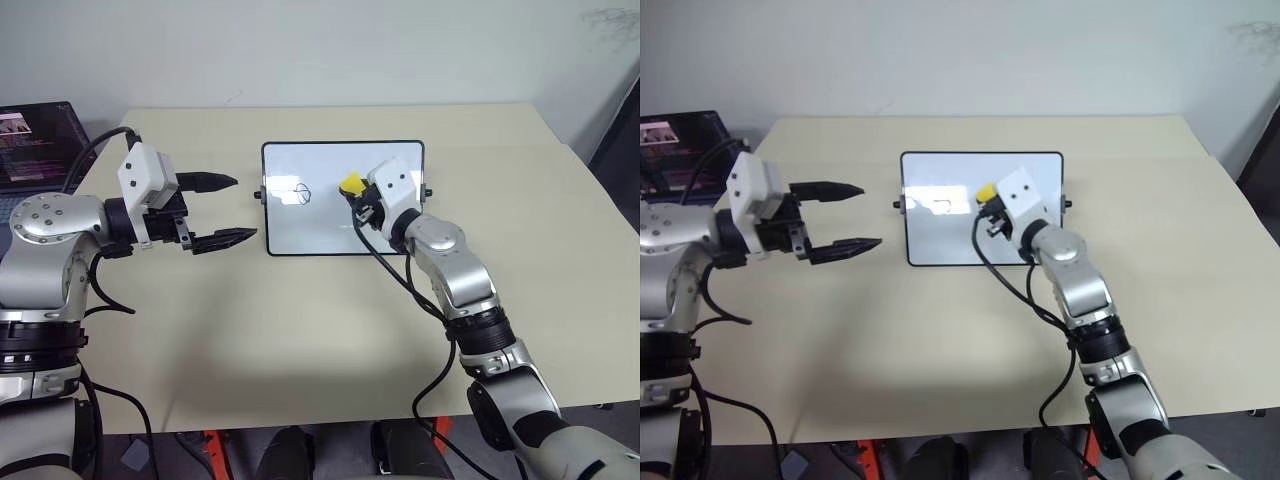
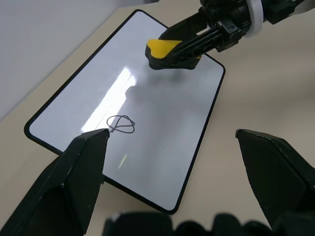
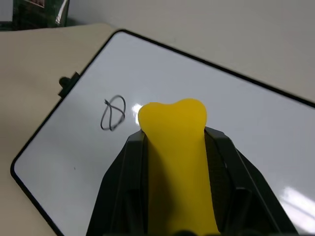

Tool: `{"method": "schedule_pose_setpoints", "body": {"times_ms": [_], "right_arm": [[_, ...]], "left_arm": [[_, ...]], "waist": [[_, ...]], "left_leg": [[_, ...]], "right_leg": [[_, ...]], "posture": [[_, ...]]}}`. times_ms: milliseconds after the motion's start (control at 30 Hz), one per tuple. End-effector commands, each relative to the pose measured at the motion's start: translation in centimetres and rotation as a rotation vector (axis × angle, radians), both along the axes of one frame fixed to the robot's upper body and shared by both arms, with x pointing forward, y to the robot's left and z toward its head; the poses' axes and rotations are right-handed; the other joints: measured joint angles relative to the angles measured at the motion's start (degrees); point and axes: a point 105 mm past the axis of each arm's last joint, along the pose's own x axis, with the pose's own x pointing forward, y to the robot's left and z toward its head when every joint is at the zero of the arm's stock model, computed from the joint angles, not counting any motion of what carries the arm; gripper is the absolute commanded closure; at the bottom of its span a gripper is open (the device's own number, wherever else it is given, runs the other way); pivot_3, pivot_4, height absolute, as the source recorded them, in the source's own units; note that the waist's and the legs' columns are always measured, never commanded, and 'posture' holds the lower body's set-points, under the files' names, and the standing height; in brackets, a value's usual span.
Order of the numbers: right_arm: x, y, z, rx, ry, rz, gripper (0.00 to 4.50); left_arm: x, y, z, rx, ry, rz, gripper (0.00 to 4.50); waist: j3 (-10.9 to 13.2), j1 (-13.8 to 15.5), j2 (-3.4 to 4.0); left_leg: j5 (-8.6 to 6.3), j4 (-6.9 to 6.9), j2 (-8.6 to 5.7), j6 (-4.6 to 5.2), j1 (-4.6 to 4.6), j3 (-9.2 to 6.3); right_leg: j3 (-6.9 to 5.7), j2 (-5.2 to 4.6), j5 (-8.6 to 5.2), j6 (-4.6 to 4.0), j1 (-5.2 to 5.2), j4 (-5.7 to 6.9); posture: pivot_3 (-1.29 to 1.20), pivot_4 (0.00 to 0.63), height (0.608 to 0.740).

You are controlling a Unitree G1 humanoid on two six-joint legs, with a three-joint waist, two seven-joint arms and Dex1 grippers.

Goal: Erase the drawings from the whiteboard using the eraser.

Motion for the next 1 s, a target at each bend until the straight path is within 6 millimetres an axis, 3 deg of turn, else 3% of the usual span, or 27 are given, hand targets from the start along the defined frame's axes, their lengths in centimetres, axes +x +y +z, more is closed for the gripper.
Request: {"method": "schedule_pose_setpoints", "body": {"times_ms": [33, 333, 733, 1000], "right_arm": [[0.1, 2.2, 2.4, 0.018, -0.102, 0.045, 3.26], [1.3, 4.6, 2.0, 0.007, -0.132, 0.079, 3.26], [2.6, 5.9, 0.8, -0.038, -0.137, 0.082, 3.26], [2.6, 8.1, 0.8, -0.062, -0.145, 0.103, 3.26]], "left_arm": [[0.0, -0.1, 1.1, 0.007, -0.052, -0.004, 0.00], [-0.2, -0.3, 1.3, 0.012, -0.055, -0.012, 0.00], [-0.6, -0.2, 1.7, 0.009, -0.059, -0.009, 0.00], [-0.6, -0.2, 1.7, 0.012, -0.055, -0.009, 0.00]], "waist": [[0.00, -0.08, 0.00], [0.00, 0.05, 0.00], [0.01, -0.23, 0.01], [0.01, -0.94, 0.02]], "left_leg": [[0.00, 0.00, 0.01, 0.00, 0.00, 0.00], [0.01, 0.00, -0.01, -0.03, -0.03, 0.00], [0.03, -0.01, 0.00, -0.05, -0.03, 0.00], [0.06, -0.03, 0.00, -0.11, -0.02, -0.01]], "right_leg": [[-0.01, 0.00, 0.00, 0.00, 0.00, 0.01], [-0.01, -0.03, 0.00, 0.00, -0.01, -0.04], [-0.01, -0.02, 0.00, 0.00, -0.02, -0.02], [-0.01, -0.02, 0.00, 0.00, -0.02, -0.01]], "posture": [[0.00, 0.150, 0.740], [0.00, 0.150, 0.740], [0.00, 0.150, 0.740], [0.00, 0.150, 0.740]]}}
